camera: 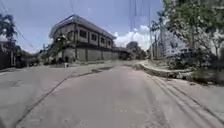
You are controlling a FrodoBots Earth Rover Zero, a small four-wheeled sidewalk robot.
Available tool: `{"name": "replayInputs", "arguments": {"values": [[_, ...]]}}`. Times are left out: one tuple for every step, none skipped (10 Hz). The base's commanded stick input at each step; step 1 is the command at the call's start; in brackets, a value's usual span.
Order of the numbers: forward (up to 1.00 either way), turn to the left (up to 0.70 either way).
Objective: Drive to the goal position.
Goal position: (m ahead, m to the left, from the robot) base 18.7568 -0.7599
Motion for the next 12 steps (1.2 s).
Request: {"name": "replayInputs", "arguments": {"values": [[1.0, 0.03], [1.0, 0.03], [1.0, 0.03], [1.0, 0.03], [1.0, 0.03], [1.0, 0.03], [1.0, 0.03], [1.0, 0.03], [1.0, 0.03], [1.0, 0.03], [1.0, 0.03], [1.0, 0.03]]}}
